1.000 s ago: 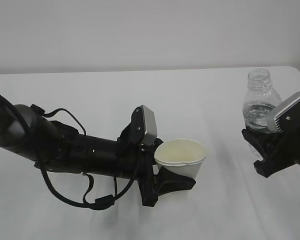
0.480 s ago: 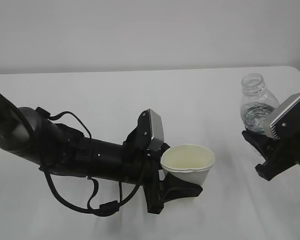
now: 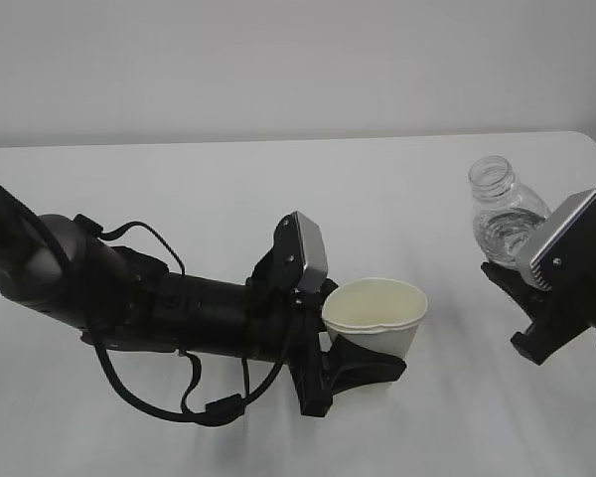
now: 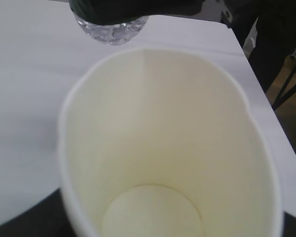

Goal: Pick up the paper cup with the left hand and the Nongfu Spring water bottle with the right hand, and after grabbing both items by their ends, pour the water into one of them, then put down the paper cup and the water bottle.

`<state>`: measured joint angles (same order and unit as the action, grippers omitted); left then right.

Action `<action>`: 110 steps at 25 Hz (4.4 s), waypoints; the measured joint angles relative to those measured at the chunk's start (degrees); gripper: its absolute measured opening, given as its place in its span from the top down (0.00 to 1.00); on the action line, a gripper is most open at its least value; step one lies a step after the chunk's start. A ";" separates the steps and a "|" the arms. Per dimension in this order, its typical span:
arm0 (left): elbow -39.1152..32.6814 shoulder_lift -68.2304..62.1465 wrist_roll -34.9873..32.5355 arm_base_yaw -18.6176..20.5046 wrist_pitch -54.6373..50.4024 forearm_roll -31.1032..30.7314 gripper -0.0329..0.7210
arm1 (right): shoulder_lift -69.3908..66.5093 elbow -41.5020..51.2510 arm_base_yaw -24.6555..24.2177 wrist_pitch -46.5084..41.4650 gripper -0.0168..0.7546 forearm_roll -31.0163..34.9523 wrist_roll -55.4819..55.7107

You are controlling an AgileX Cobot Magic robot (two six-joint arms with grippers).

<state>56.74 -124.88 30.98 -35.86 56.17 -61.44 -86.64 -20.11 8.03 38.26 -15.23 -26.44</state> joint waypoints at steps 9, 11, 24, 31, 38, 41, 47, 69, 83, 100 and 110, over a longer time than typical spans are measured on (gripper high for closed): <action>0.00 0.00 0.00 0.00 0.00 -0.56 0.40 | 0.00 0.00 0.00 0.71 0.43 0.00 -6.29; 0.00 0.00 0.04 0.00 0.00 -0.68 0.40 | 0.00 0.00 0.00 0.87 0.43 0.00 -7.84; 0.00 0.00 0.04 -0.27 1.46 -2.68 0.40 | 0.00 0.00 0.00 1.83 0.43 0.00 -17.86; 0.00 0.00 0.04 -0.27 2.56 -3.77 0.40 | 0.00 0.00 0.00 1.91 0.43 0.00 -21.09; 0.00 0.00 0.04 -0.27 2.74 -4.59 0.40 | 0.00 0.00 0.00 2.04 0.43 0.00 -24.95; 0.00 0.00 0.04 -0.27 2.74 -4.59 0.40 | 0.00 0.00 0.00 2.40 0.43 0.00 -26.93; 0.00 0.00 0.04 -0.27 2.97 -5.53 0.40 | 0.00 -0.09 0.00 3.72 0.43 0.00 -28.62; 0.38 -0.13 0.13 -0.27 3.01 -3.82 0.40 | -1.53 -0.09 0.00 5.98 0.43 1.91 -33.89; 3.46 -0.25 2.99 -0.27 2.58 -6.65 0.40 | -1.53 -0.09 0.00 6.20 0.43 1.91 -38.10; 3.94 -0.52 3.24 -3.07 0.44 -6.25 0.40 | -1.53 -0.09 0.00 7.79 0.43 1.91 -42.51; 3.94 -0.52 3.24 -3.07 0.34 -4.91 0.41 | -1.53 -0.09 0.00 8.28 0.43 2.34 -46.41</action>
<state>60.68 -125.40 34.22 -38.93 56.51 -66.35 -88.17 -20.21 8.03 46.54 -12.89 -72.85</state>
